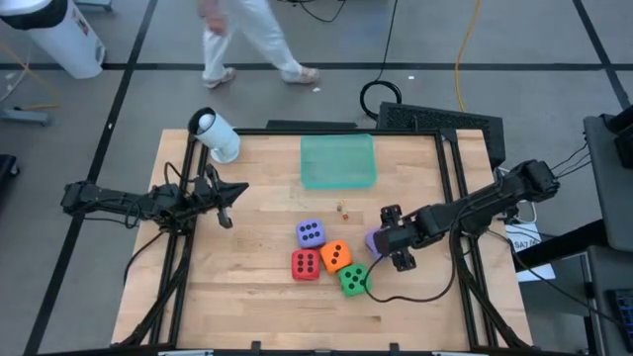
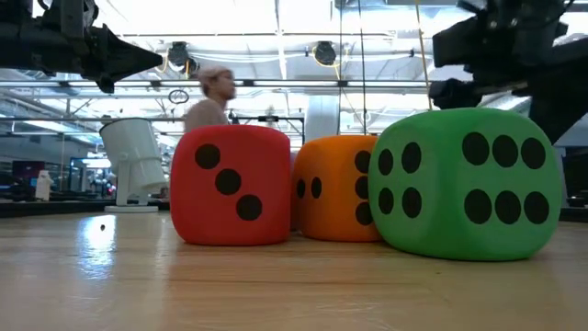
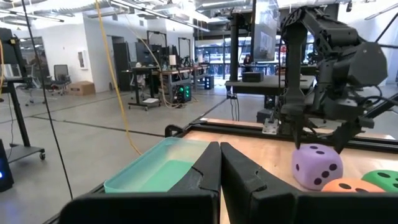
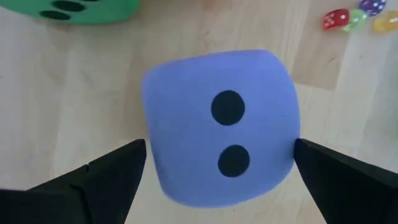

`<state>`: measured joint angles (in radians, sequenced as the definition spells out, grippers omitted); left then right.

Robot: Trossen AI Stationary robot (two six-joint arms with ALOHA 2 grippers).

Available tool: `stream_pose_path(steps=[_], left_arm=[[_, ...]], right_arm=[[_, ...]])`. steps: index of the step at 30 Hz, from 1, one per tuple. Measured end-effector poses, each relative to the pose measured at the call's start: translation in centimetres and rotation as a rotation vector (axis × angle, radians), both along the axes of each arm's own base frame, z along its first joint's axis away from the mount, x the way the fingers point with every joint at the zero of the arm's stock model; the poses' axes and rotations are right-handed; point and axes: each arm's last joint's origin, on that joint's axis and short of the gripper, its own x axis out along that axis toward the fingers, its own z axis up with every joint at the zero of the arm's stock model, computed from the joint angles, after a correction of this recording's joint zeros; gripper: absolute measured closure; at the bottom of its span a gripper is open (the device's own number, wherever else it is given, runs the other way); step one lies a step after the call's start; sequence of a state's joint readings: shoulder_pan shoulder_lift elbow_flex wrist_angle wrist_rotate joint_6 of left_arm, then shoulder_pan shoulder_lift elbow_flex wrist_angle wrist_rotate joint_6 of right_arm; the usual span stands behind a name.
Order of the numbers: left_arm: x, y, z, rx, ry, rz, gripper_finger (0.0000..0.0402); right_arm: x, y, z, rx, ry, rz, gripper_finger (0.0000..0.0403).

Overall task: Pick & Place Dice
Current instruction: Put the bottom large purple dice into the green container

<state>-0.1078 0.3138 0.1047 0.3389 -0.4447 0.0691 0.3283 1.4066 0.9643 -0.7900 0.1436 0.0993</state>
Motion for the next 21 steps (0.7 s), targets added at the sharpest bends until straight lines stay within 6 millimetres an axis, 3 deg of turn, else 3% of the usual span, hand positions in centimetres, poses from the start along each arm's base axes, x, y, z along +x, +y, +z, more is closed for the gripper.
stream_pose_path(steps=[21], left_arm=[[0.00,0.00,0.01,0.004,0.000,0.001,0.0396]], right_arm=[[0.91,0.35,-0.26,0.059,-0.100,0.053,0.0003]])
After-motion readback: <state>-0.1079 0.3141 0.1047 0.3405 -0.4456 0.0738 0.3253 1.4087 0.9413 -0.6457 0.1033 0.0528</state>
